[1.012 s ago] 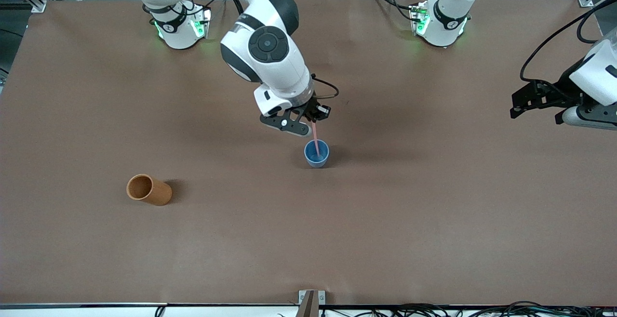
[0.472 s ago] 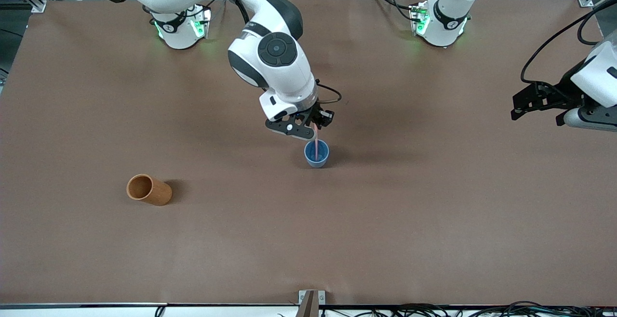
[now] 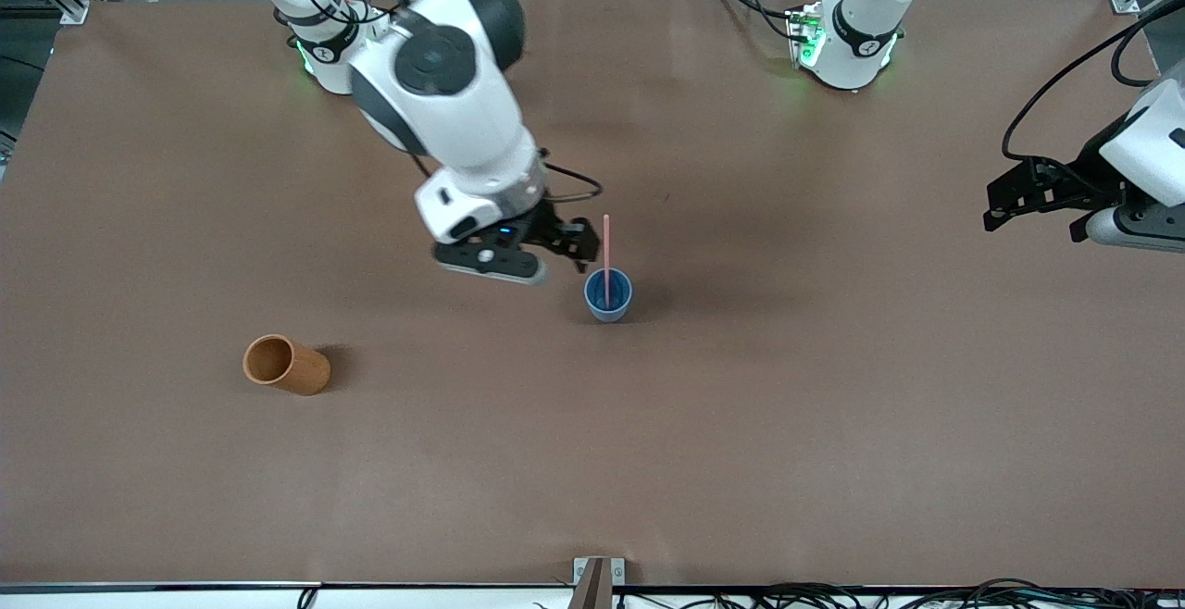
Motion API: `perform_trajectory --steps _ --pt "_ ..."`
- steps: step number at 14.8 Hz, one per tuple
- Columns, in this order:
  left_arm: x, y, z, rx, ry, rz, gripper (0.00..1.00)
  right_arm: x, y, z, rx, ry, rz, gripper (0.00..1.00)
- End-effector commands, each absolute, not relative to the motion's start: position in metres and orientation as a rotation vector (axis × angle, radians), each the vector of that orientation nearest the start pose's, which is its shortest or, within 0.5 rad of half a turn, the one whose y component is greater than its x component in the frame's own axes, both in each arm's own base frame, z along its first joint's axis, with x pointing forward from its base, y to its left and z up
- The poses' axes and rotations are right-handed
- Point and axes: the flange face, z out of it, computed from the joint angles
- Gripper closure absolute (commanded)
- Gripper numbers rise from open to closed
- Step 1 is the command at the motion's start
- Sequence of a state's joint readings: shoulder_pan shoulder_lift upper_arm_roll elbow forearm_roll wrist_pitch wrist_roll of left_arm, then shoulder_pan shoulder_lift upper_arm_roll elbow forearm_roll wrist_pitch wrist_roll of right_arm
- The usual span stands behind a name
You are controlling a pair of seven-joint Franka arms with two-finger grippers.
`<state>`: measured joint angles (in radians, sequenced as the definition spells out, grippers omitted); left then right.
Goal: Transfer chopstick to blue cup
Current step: 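Lower the chopstick into the blue cup and open the right gripper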
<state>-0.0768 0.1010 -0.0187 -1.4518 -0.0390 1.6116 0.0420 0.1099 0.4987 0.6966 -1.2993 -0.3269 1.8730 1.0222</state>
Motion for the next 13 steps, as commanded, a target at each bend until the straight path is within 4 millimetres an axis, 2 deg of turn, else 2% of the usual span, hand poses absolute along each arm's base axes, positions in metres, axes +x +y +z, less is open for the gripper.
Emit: perform_trajectory --steps 1,2,4,7,8,10,13 --pt "0.59 -0.056 0.631 -3.167 0.226 -0.111 0.0 0.571 0.344 0.572 -3.068 0.319 -0.282 0.0" --pt "0.59 -0.057 0.631 -3.167 0.228 -0.111 0.0 0.577 0.318 0.587 -3.063 0.329 -0.275 0.0" --pt "0.59 -0.058 0.631 -3.167 0.223 -0.111 0.0 0.584 0.243 0.619 -3.076 0.289 -0.224 0.0" --pt "0.59 -0.058 0.631 -3.169 0.223 -0.111 0.0 0.586 0.137 0.637 -3.153 0.096 -0.092 0.0" --pt "0.59 -0.058 0.631 -3.169 0.223 -0.111 0.0 0.585 0.105 0.64 -3.156 0.103 -0.048 0.0" --pt "0.59 -0.059 0.631 -3.169 0.226 -0.111 0.0 0.582 0.058 0.649 -3.138 0.156 -0.032 0.0" --pt "0.59 -0.058 0.631 -3.169 0.221 -0.111 0.0 0.57 0.01 0.66 -3.139 0.189 -0.03 0.0"
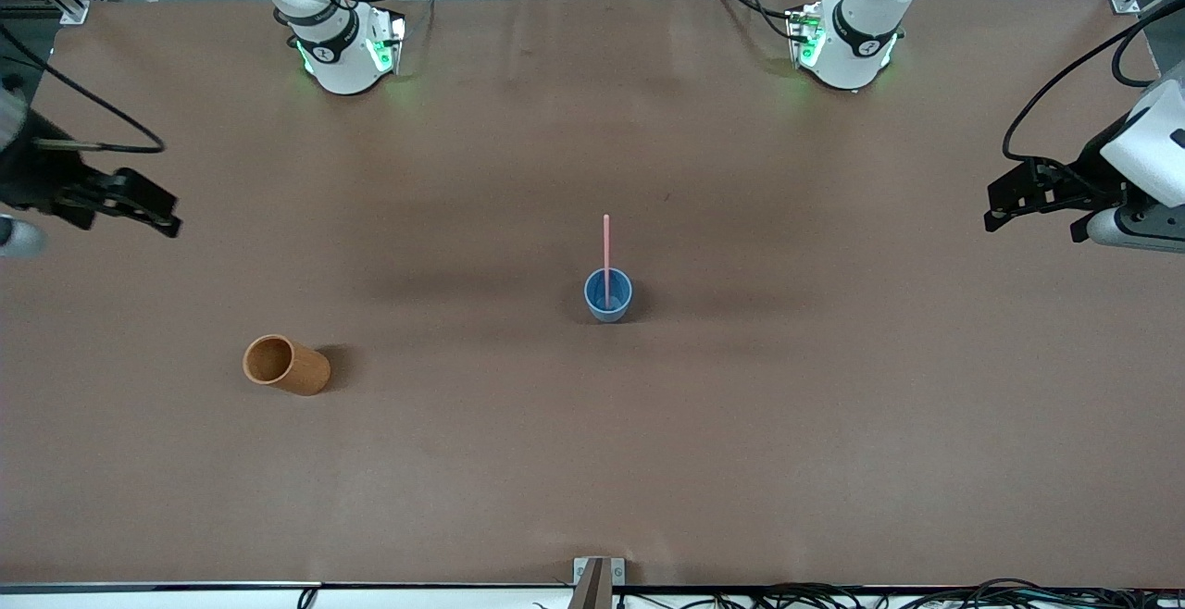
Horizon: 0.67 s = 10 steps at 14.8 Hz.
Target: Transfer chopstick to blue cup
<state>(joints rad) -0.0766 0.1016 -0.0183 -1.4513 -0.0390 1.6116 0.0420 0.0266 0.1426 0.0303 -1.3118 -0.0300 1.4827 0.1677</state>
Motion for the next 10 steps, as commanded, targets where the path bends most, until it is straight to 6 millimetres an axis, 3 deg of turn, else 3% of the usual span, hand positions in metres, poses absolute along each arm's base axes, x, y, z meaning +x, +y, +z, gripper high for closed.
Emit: perform_trajectory --steps 1,4,10 --pt "0.59 -0.057 0.631 -3.169 0.218 -0.111 0.0 0.567 -0.004 0.66 -3.141 0.184 0.016 0.0" --pt "0.59 -0.058 0.631 -3.171 0.221 -0.111 0.0 0.563 -0.028 0.664 -3.151 0.125 0.027 0.0" --pt "0.59 -0.055 0.631 -3.17 0.221 -0.111 0.0 0.562 -0.027 0.683 -3.146 0.116 -0.041 0.0"
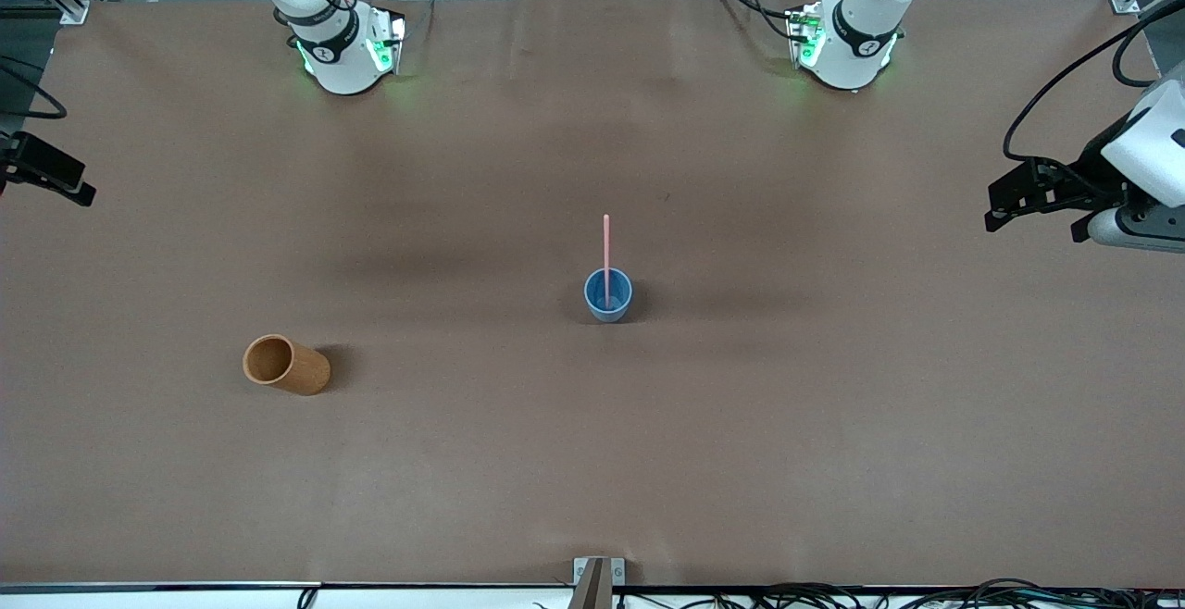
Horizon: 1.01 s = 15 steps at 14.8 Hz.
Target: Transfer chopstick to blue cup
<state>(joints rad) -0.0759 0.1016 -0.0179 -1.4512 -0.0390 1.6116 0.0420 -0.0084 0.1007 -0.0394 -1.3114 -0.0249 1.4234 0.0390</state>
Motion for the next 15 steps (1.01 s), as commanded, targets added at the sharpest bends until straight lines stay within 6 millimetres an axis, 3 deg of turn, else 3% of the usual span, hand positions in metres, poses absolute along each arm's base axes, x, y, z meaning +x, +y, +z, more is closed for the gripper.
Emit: perform_trajectory --steps 1,6,15 --pt "0.59 -0.056 0.631 -3.17 0.223 -0.111 0.0 0.556 -0.028 0.686 -3.145 0.116 -0.043 0.0" --pt "0.59 -0.056 0.631 -3.17 0.223 -0.111 0.0 0.513 -0.029 0.685 -3.136 0.108 -0.062 0.0" --pt "0.59 -0.056 0.631 -3.169 0.218 -0.111 0.0 0.525 -0.03 0.692 -3.101 0.037 -0.091 0.0"
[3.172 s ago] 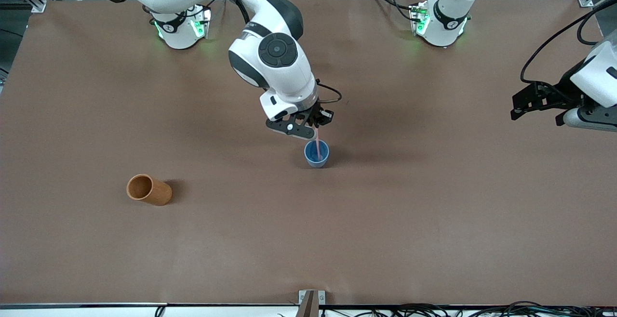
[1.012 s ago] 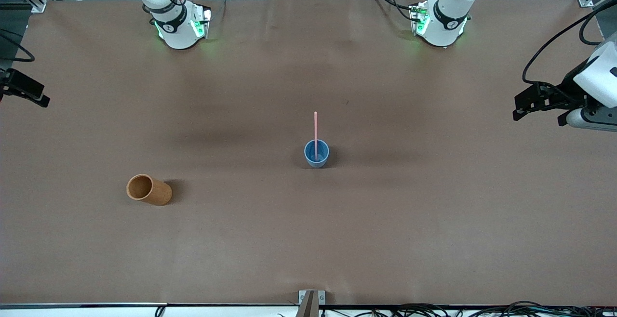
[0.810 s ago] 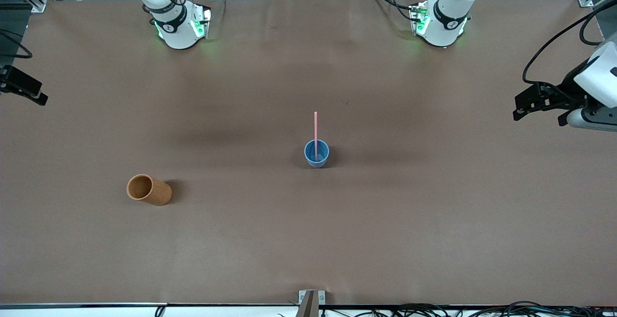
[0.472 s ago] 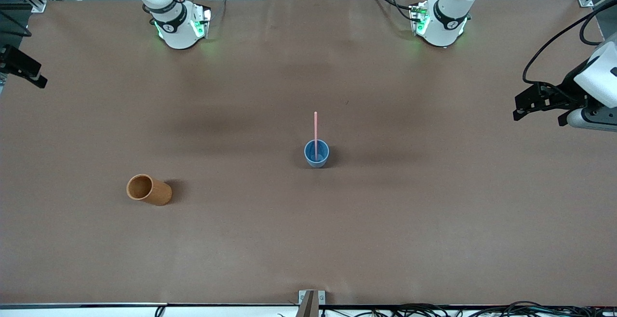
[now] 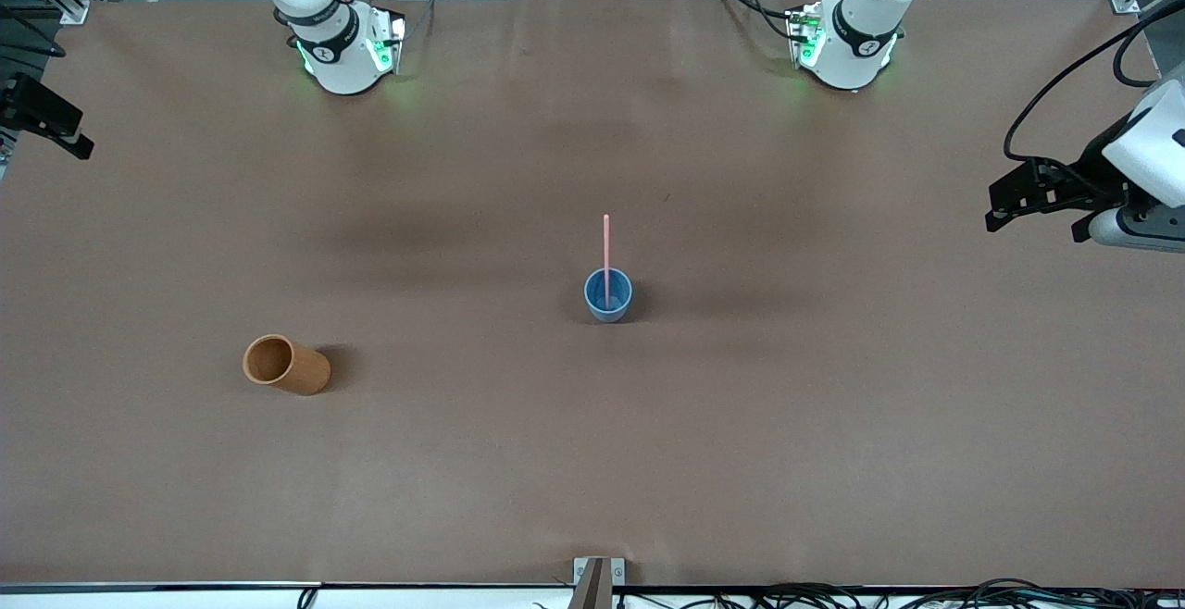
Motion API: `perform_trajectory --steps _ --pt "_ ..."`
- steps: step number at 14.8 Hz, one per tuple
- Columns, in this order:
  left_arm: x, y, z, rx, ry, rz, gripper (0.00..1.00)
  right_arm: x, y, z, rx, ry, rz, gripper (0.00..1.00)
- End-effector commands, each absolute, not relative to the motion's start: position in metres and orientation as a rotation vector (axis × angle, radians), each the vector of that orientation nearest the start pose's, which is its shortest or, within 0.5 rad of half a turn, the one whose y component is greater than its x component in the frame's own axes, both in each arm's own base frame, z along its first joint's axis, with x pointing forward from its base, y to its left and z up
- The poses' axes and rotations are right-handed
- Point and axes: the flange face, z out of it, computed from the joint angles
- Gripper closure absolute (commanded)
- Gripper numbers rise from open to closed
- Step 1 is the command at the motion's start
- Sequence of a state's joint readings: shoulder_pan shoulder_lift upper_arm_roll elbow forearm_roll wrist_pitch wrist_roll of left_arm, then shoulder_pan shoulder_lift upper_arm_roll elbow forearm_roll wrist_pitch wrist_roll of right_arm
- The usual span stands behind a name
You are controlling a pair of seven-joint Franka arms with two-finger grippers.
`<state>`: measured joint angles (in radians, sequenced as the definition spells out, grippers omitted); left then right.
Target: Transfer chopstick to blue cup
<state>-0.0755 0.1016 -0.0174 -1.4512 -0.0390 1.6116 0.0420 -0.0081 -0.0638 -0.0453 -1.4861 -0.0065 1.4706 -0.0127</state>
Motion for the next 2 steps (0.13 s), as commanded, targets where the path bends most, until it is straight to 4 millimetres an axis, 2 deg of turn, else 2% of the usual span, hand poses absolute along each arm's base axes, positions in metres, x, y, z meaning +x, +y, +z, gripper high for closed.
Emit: perform_trajectory --steps 1,2 --pt "0.5902 -0.0556 0.631 -3.169 0.214 -0.111 0.0 0.5262 -0.0296 0.6896 -3.089 0.037 -0.082 0.0" --pt "0.5901 -0.0564 0.631 -3.169 0.216 -0.111 0.0 0.5263 -0.0303 0.6897 -3.087 0.035 -0.085 0.0"
